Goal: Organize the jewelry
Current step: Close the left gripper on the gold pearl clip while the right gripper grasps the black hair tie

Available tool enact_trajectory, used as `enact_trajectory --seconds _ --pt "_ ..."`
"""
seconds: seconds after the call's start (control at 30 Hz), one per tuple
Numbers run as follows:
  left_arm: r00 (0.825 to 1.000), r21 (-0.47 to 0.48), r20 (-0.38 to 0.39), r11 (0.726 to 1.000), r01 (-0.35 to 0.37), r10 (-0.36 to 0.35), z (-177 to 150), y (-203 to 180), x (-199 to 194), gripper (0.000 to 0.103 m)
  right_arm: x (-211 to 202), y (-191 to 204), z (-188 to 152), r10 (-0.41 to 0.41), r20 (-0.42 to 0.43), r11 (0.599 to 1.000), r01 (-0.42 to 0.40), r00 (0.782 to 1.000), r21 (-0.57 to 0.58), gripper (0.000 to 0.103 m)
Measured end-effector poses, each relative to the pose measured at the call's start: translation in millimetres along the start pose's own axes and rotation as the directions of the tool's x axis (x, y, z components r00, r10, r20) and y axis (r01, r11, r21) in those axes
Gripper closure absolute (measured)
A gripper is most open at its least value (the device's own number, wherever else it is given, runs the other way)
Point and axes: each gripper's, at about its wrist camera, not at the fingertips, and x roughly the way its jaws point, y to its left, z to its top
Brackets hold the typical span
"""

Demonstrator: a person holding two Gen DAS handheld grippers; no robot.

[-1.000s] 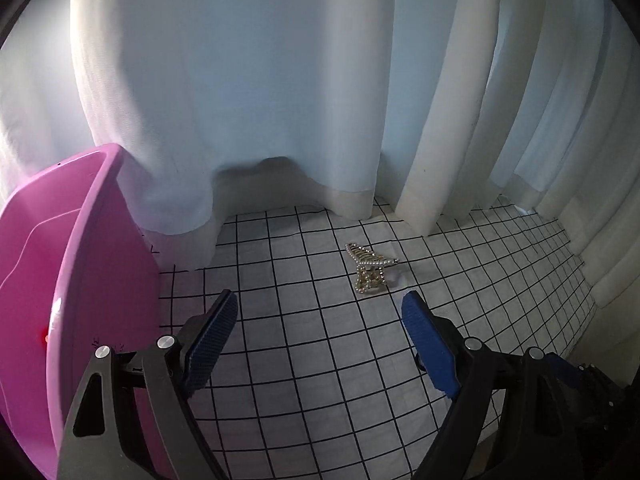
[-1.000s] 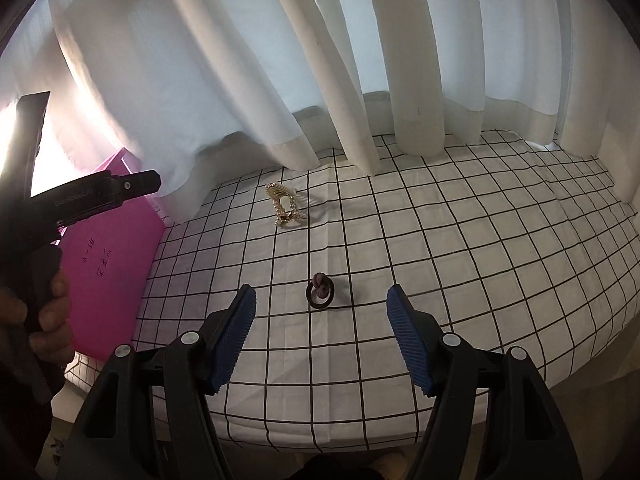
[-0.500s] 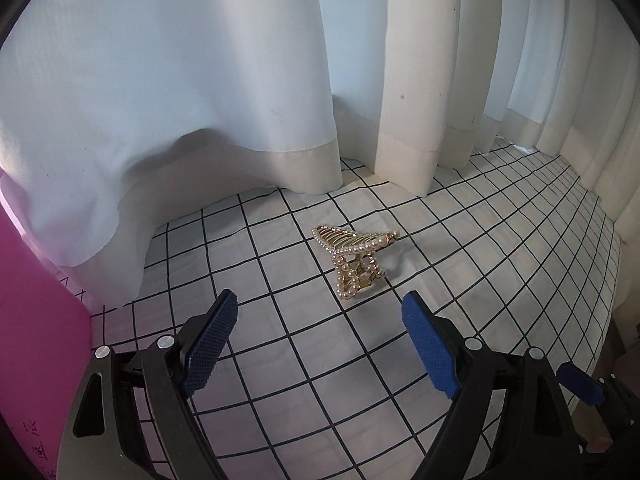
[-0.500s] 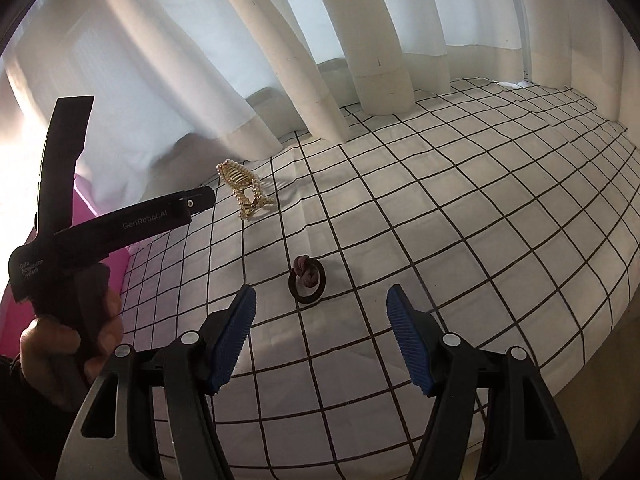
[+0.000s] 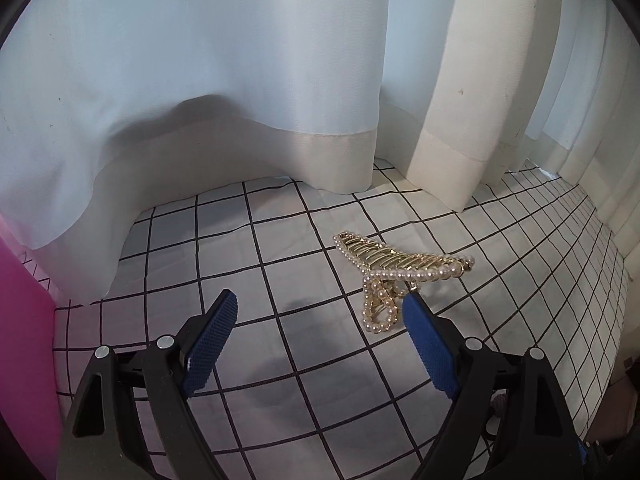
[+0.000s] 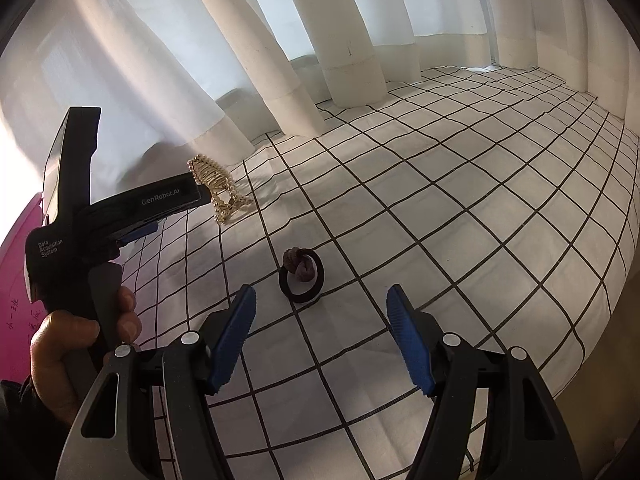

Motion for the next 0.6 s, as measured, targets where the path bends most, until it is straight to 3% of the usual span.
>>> enact_trajectory --seconds 0.6 --pt "1.000 -0.039 -0.021 0.999 0.021 -0.022 3 5 17 0.020 12 1 9 -0.032 0.019 0.999 0.032 0.999 -0.007 0.038"
